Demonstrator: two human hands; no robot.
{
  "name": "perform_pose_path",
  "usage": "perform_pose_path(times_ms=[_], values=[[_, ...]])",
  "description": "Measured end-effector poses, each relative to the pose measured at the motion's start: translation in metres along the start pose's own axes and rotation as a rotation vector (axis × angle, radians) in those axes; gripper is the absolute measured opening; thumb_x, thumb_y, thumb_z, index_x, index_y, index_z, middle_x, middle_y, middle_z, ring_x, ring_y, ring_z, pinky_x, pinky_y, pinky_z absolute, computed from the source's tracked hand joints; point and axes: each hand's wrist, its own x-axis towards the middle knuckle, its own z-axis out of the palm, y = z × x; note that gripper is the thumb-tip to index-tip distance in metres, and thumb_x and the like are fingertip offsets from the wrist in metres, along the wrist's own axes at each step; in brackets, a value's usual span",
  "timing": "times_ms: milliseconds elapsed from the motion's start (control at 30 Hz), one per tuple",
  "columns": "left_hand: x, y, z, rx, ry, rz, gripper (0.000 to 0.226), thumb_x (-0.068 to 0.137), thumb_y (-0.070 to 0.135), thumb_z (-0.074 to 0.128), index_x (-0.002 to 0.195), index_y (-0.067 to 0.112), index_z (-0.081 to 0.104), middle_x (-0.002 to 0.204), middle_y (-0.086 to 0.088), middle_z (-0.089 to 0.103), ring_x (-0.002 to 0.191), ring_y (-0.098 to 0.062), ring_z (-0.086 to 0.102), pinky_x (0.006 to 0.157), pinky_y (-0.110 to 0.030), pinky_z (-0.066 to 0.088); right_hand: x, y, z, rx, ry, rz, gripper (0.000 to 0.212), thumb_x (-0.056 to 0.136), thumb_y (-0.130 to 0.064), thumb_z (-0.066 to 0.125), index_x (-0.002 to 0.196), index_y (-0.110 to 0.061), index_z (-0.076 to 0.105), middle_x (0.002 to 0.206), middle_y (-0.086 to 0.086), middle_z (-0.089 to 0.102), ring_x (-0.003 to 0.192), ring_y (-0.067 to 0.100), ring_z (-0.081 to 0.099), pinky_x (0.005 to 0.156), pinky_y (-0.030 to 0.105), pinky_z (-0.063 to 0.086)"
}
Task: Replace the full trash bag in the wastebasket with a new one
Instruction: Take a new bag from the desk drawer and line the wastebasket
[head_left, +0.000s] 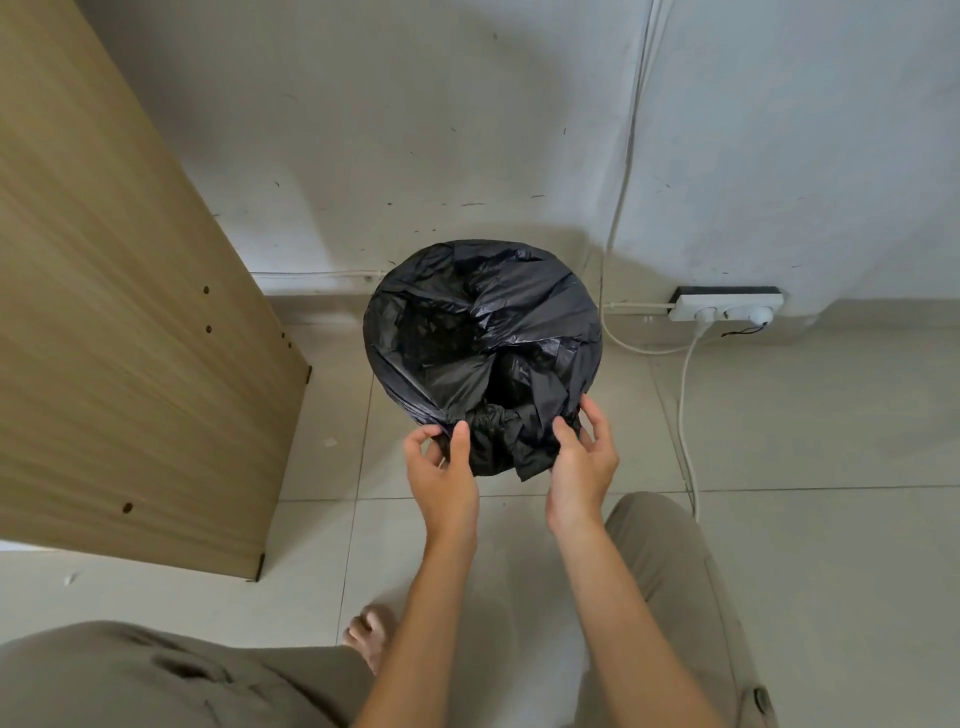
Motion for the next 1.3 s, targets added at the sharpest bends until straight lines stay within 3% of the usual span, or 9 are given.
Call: perform_pose_path(times_ms=[133,300,400,467,667,833,1000,1133,1300], values=[[-0.009,-0.01,0.006,-0.044,-0.08,-0.048,0.043,0.098,0.012,0.066,0.138,0.018,0.049,0.119,-0.004,0.07,0.105,-0.012,0.071,0.087,-0.034,0.062,-0.006,0.006,0.003,-0.032,0.016,0.008,0.028,0.097,-0.003,0.065,0.12,-0.02,0.066,0.11,0.011,0.077,0.103,0.02,0.076,0.093,0.038,0.06],[-0.012,-0.012,0.01,-0.063,-0.072,-0.07,0.052,0.095,0.013,0.071,0.143,0.017,0.051,0.128,-0.009,0.067,0.115,-0.022,0.068,0.092,-0.046,0.061,-0.008,0.004,0.002,-0.075,-0.03,-0.023,0.022,0.099,-0.008,0.063,0.109,-0.025,0.07,0.106,-0.002,0.079,0.099,0.011,0.075,0.073,0.019,0.057],[-0.016,-0.008,0.013,-0.093,-0.036,-0.056,0.032,0.096,0.022,0.071,0.126,0.011,0.064,0.122,-0.011,0.07,0.11,-0.027,0.071,0.079,-0.041,0.064,-0.008,0.009,-0.003,-0.127,-0.06,-0.021,0.022,0.098,-0.007,0.065,0.112,-0.023,0.072,0.101,-0.007,0.079,0.088,0.006,0.073,0.07,0.021,0.058],[-0.016,-0.005,0.015,-0.071,-0.016,-0.052,0.025,0.096,0.027,0.071,0.111,0.007,0.069,0.112,-0.012,0.073,0.1,-0.028,0.074,0.068,-0.031,0.063,-0.008,0.013,-0.005,-0.188,-0.01,-0.036,0.026,0.095,-0.01,0.071,0.121,-0.013,0.072,0.112,-0.002,0.077,0.1,0.008,0.073,0.081,0.021,0.059],[-0.007,-0.007,0.015,0.099,-0.034,-0.074,0.034,0.095,0.038,0.07,0.073,0.012,0.068,0.081,-0.006,0.07,0.078,-0.023,0.064,0.078,-0.033,0.058,-0.013,0.014,-0.002,-0.243,0.114,-0.121,0.036,0.084,-0.012,0.083,0.117,-0.019,0.072,0.111,0.001,0.075,0.097,0.009,0.074,0.088,0.026,0.059],[-0.011,-0.001,0.018,0.031,-0.09,-0.17,0.023,0.099,0.029,0.067,0.082,0.014,0.075,0.088,-0.008,0.076,0.078,-0.016,0.068,0.075,-0.03,0.058,-0.02,0.011,-0.001,-0.302,0.138,-0.198,0.021,0.083,-0.011,0.084,0.102,-0.016,0.076,0.094,-0.002,0.076,0.086,0.005,0.074,0.077,0.014,0.056],[-0.015,0.007,0.018,-0.057,-0.156,-0.227,0.024,0.102,0.026,0.062,0.094,0.007,0.075,0.089,-0.012,0.077,0.069,-0.013,0.074,0.069,-0.027,0.06,-0.025,0.015,-0.005,-0.492,0.105,-0.303,0.009,0.094,-0.016,0.072,0.1,-0.017,0.079,0.106,-0.002,0.07,0.089,0.004,0.069,0.083,0.022,0.057],[-0.018,0.007,0.019,-0.06,-0.151,-0.242,0.025,0.102,0.026,0.062,0.097,0.007,0.076,0.095,-0.015,0.079,0.083,-0.024,0.077,0.068,-0.027,0.06,-0.026,0.013,-0.006,-0.454,0.116,-0.277,0.011,0.088,-0.009,0.077,0.092,-0.02,0.078,0.092,-0.003,0.076,0.082,0.009,0.073,0.082,0.036,0.062],[-0.017,0.015,0.02,-0.05,-0.192,-0.282,0.026,0.102,0.022,0.062,0.099,-0.001,0.075,0.092,-0.016,0.08,0.083,-0.027,0.078,0.075,-0.033,0.064,-0.034,0.004,-0.005,-0.517,0.011,-0.311,0.012,0.088,-0.024,0.079,0.1,-0.02,0.08,0.096,-0.011,0.077,0.089,0.001,0.072,0.085,0.024,0.059]])
